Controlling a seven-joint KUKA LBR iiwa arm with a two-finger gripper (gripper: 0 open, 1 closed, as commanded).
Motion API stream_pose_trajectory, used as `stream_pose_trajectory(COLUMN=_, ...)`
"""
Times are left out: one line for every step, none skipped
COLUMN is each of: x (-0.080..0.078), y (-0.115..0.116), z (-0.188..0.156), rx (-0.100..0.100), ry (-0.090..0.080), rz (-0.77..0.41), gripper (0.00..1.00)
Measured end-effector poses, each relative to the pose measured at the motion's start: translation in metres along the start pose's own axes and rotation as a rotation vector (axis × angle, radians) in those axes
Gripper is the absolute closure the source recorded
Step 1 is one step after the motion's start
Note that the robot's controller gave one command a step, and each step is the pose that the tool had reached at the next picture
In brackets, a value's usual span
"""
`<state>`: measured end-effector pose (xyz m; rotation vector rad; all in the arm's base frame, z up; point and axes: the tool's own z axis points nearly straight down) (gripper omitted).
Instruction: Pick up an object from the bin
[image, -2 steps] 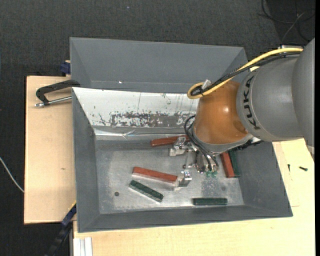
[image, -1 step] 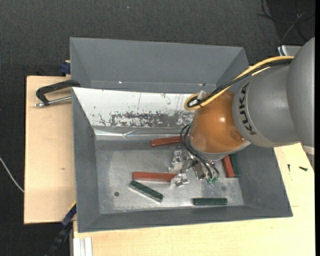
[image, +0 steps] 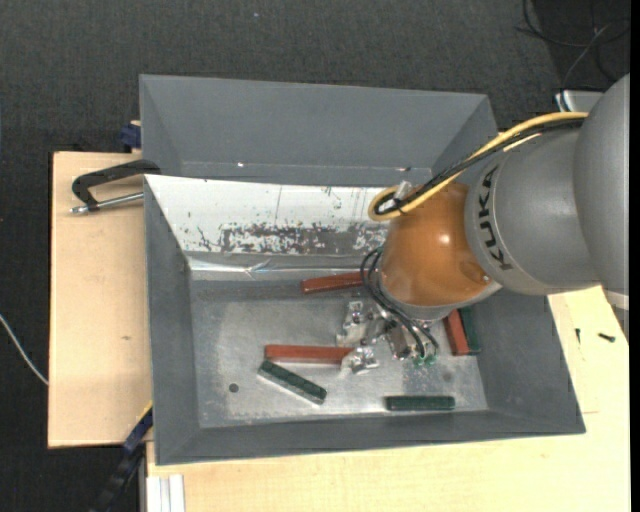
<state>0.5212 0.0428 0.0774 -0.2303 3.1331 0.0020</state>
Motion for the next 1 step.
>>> stream_pose_trajectory(x=-0.0424, y=-0.0112, z=-0.1849, rx=0.003, ry=-0.015, rz=-0.096, gripper=1.0)
